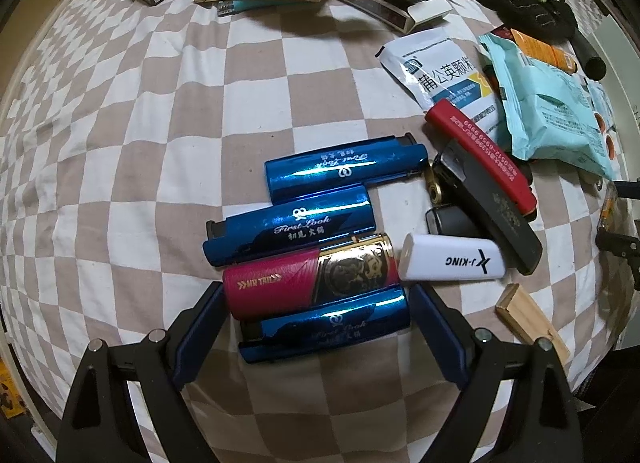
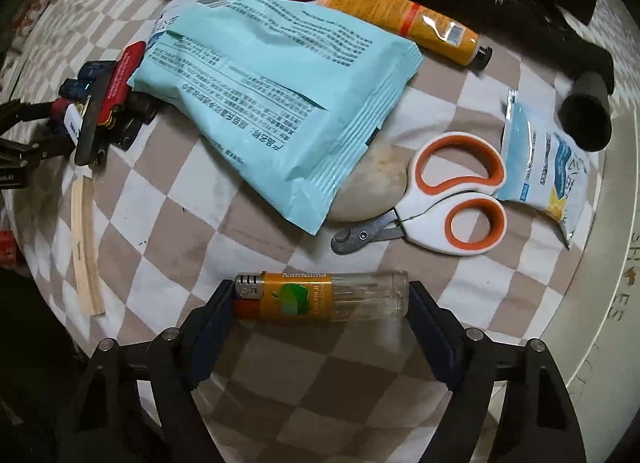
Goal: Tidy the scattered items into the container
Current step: 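Close the right tool on the clear lighter while the left tool closes on the blue lighter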
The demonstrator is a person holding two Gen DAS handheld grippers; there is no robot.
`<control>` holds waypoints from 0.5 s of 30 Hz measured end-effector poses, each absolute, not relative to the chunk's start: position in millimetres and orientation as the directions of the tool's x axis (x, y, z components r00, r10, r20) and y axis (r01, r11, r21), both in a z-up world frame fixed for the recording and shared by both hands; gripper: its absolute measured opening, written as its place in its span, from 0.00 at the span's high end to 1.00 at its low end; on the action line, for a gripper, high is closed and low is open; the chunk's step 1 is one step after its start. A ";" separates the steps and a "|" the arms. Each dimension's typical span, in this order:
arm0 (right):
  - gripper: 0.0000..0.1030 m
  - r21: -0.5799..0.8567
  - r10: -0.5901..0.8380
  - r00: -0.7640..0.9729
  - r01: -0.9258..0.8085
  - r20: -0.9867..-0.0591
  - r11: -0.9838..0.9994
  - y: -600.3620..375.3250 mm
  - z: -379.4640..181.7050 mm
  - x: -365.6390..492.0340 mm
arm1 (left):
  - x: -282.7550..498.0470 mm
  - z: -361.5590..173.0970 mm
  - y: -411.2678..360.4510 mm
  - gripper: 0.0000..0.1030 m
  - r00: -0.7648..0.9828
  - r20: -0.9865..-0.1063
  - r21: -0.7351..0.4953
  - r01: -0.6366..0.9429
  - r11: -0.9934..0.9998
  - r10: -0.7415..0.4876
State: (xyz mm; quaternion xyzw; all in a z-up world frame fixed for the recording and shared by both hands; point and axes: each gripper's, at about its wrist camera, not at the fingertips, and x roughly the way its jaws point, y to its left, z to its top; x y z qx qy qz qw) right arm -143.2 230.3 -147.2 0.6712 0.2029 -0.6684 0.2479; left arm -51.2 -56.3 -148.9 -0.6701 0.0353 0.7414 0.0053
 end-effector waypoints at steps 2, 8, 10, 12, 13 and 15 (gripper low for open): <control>0.19 0.052 -0.051 0.018 0.608 -0.999 -0.792 231.1 -147.0 -144.3 | -49.0 -148.6 -56.5 0.14 -0.102 -0.994 0.047 -0.055 -0.997 -0.041; 0.19 0.033 -0.038 0.005 0.608 -0.999 -0.793 234.7 -143.7 -149.8 | -41.6 -146.1 -58.9 0.23 -0.100 -0.994 0.037 -0.045 -0.998 -0.032; 0.19 0.012 -0.026 -0.015 0.615 -1.000 -0.788 235.2 -141.0 -150.7 | -39.4 -145.7 -59.4 0.23 -0.099 -0.995 0.033 -0.044 -0.998 -0.028; 0.19 -0.012 -0.025 -0.050 0.623 -0.998 -0.782 235.3 -135.3 -151.6 | -35.0 -145.7 -60.0 0.23 -0.100 -0.995 0.030 -0.043 -0.999 -0.025; 0.19 0.000 -0.038 -0.048 0.620 -0.998 -0.784 236.2 -132.6 -153.0 | -32.8 -145.6 -60.3 0.23 -0.100 -0.995 0.028 -0.043 -0.999 -0.023; 0.19 0.010 -0.051 -0.049 0.615 -0.997 -0.788 238.6 -128.6 -156.1 | -29.7 -145.1 -61.5 0.23 -0.100 -0.995 0.023 -0.039 -0.999 -0.019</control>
